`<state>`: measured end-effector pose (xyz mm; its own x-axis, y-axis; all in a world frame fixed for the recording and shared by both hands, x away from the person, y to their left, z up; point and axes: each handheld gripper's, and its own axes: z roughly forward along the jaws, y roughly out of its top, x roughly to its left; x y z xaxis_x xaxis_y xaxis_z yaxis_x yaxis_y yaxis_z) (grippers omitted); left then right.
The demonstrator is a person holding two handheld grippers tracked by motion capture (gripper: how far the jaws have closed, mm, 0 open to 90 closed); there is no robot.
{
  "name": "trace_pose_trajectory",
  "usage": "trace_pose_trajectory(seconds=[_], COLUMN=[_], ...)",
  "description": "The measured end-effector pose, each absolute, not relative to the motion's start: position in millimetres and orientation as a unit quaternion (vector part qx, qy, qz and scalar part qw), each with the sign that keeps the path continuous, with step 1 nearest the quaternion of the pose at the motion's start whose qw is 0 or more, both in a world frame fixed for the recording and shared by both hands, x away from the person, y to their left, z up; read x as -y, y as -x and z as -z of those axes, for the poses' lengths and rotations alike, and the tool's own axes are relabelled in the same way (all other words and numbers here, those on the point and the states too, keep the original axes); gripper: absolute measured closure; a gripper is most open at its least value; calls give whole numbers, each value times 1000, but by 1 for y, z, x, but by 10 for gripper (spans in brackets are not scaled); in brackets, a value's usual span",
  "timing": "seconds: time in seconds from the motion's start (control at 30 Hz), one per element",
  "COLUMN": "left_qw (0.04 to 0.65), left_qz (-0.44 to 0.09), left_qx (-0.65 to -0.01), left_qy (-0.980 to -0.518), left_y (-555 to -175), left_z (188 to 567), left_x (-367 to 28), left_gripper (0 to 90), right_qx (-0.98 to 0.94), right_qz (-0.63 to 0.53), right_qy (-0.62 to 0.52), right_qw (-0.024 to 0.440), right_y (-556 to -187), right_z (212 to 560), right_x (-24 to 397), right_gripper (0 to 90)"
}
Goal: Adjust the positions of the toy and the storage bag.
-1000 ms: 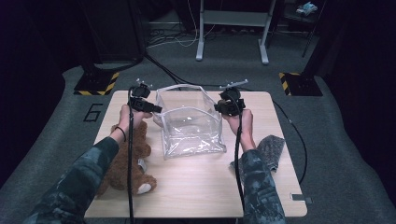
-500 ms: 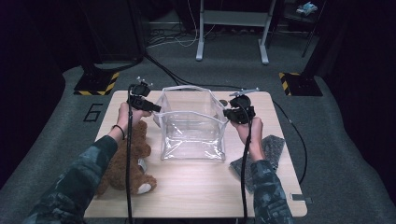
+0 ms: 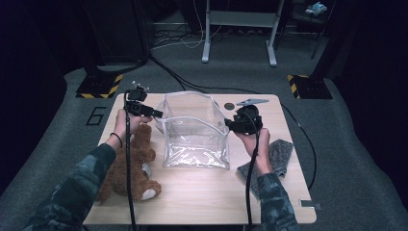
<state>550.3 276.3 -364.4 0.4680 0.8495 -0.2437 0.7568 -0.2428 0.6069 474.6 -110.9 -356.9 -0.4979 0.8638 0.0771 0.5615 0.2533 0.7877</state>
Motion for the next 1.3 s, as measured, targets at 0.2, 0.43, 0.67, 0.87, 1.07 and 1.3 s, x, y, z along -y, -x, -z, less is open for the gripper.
trace_pose_trajectory(seconds=[0.2,0.43,0.67,0.87,1.07,1.3], left_qw=[366,371,363,368,368,345], left_qz=[-83,-114,-119,-121,-117,-115], left_qx=[-520,-531,-563,-561,-576,-594], left_qy=[-767,-753,-732,-732,-721,-717], left_y=[-539,-524,-509,-489,-471,-459], left_z=[356,349,359,371,388,410], left_x=[-295,-316,-333,-345,-354,-356], left_gripper=[268,143,0,0,0,0], right_qx=[-748,-737,-745,-754,-758,-764], right_qz=[-425,-438,-433,-421,-405,-394], right_qy=[-469,-472,-464,-464,-474,-480], right_qw=[200,208,208,198,190,175], right_y=[-453,-423,-394,-376,-354,-344], right_z=[353,358,386,421,477,507], right_x=[126,144,143,126,108,102], right_gripper=[270,144,47,0,0,0])
